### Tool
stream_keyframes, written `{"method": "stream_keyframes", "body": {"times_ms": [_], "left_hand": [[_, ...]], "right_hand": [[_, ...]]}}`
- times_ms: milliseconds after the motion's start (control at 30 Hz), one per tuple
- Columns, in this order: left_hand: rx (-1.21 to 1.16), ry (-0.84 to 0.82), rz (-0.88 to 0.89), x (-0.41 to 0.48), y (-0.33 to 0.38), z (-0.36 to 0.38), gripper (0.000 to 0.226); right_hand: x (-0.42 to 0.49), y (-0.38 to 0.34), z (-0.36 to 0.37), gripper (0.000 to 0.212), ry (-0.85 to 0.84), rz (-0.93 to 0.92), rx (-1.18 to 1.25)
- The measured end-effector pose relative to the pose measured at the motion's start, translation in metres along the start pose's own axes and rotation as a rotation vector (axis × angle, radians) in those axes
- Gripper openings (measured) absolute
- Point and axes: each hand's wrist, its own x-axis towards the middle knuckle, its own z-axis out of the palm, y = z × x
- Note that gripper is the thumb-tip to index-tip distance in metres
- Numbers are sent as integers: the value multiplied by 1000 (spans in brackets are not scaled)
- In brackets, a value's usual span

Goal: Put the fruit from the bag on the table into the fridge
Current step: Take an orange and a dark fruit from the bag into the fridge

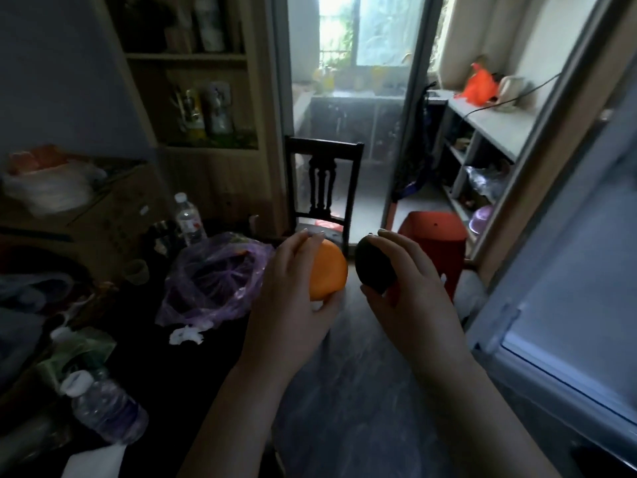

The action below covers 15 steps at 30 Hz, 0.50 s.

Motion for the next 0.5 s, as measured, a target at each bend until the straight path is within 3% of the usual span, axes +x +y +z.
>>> {"method": "stream_keyframes", "body": {"times_ms": [200,500], "left_hand": [[-111,-50,132,-12,70,39,72],[-261,-328,329,-78,235,139,73]], "right_hand": [[-49,27,-78,63,114,78,-44],[-191,92,-231,58,270,319,-189]]}}
